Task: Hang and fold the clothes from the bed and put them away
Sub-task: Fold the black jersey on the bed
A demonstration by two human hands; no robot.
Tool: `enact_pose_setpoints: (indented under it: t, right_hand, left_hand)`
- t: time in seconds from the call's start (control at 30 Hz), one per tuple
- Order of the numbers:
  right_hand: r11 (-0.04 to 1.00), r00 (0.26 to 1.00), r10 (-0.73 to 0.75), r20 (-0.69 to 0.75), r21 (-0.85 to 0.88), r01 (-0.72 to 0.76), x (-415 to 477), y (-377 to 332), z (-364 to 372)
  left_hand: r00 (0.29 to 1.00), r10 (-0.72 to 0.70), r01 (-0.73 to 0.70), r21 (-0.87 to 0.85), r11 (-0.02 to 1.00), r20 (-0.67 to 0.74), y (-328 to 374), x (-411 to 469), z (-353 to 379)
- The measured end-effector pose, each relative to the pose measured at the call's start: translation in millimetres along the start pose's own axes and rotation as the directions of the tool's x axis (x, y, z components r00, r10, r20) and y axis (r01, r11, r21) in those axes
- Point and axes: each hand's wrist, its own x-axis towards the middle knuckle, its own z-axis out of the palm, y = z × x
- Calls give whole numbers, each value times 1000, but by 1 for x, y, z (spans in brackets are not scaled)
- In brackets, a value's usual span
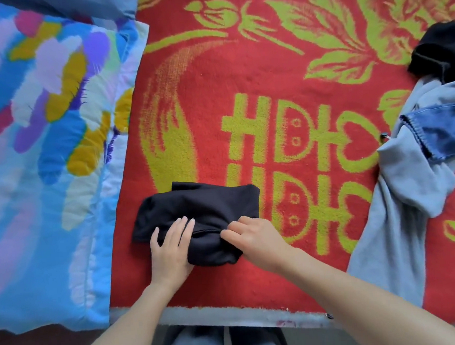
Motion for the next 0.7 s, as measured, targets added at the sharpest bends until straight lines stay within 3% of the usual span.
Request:
enact_pose_setpoints:
  t: [0.1,0.23,0.33,0.57,0.7]
  right_hand:
    - [999,995,35,92,-18,-34,-9,4,-34]
    - [976,943,211,256,-9,-216,-12,17,-82]
    - [967,918,255,303,-56,-250,-6,21,-121]
    - [990,978,118,171,-99,-102,-1,-6,-224]
    - [995,1000,-20,-10,-97,19,-14,-28,-267]
  left_hand:
    - [992,27,-43,-132,990,-123,15,27,-10]
    - [999,-29,38,-308,951,34,45,52,-38]
    - [990,-108,137,-396,908,96,63,54,-65]
    - [979,-139,74,-379,922,-148,86,54,-173]
    - [955,-102,13,-304,953,-279,97,42,-223]
